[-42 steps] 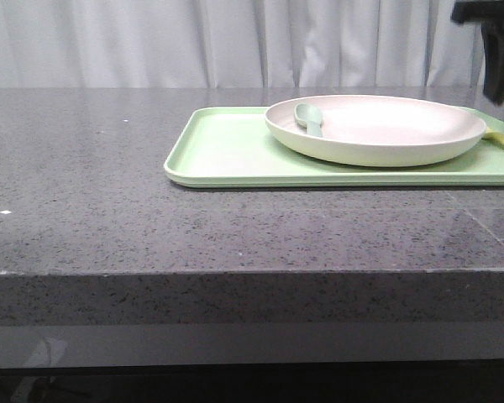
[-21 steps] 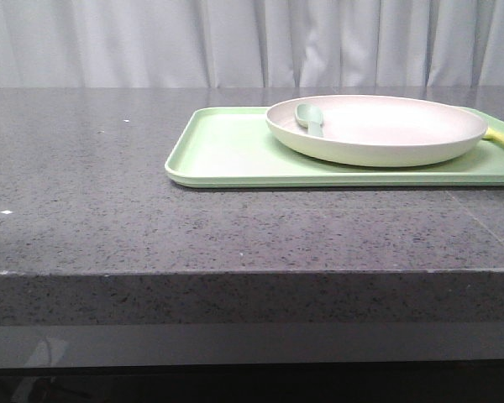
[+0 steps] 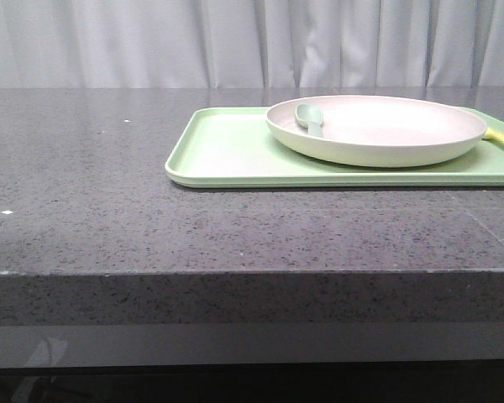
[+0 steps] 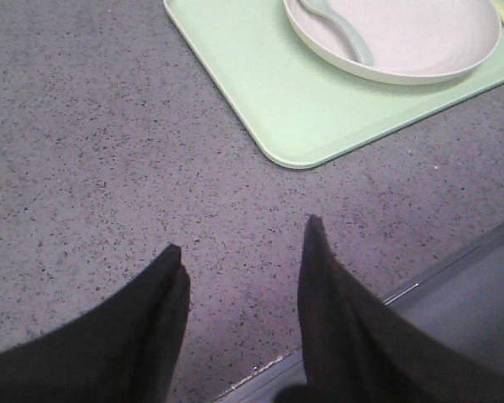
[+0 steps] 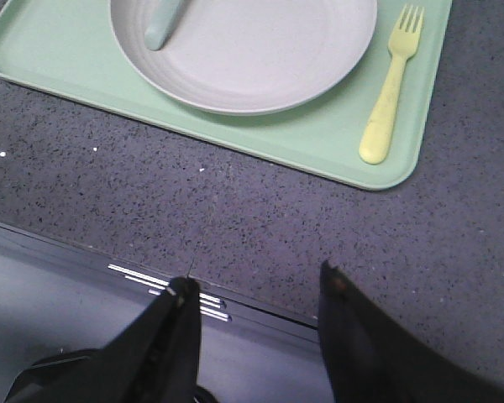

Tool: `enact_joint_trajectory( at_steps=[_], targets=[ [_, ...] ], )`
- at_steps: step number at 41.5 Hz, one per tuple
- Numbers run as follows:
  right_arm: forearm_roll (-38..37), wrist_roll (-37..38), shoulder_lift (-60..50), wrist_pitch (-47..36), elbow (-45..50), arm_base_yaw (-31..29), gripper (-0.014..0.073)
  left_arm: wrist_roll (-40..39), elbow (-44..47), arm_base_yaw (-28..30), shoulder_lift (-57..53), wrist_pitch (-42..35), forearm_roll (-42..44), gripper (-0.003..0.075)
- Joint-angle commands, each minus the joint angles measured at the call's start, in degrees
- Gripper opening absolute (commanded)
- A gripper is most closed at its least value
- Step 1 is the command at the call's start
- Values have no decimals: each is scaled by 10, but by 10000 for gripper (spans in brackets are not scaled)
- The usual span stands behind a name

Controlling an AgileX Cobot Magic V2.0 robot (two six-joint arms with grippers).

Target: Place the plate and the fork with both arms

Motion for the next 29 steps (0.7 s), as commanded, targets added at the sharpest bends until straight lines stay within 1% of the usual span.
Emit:
enact_joint_trajectory(
  at_steps=[1,10,21,23,25,26,28,29],
  targets=[
    [-1,-5,-56,-52,25,0,363,0,-14,1,-4,-36,-13,316],
    [-6,5,-140,-59,69,0,363,0,-14,1,-4,-36,-13,316],
    [-7,10,-148,-59,72,0,357,0,-14,1,-4,-36,-13,316],
    [-7,10,-148,-59,72,0,332,0,-14,1,-4,-36,-13,316],
    [-7,10,-148,-59,72,0,283,0,-14,1,-4,-36,-13,316],
    [-7,10,-148,-59,72,0,256,0,-14,1,-4,-36,-13,316],
    [-6,10,-148,-59,72,0,174,0,-14,1,-4,-35,-13,316],
    [-6,10,-148,-59,72,0,152,0,-14,1,-4,-35,-13,316]
  ],
)
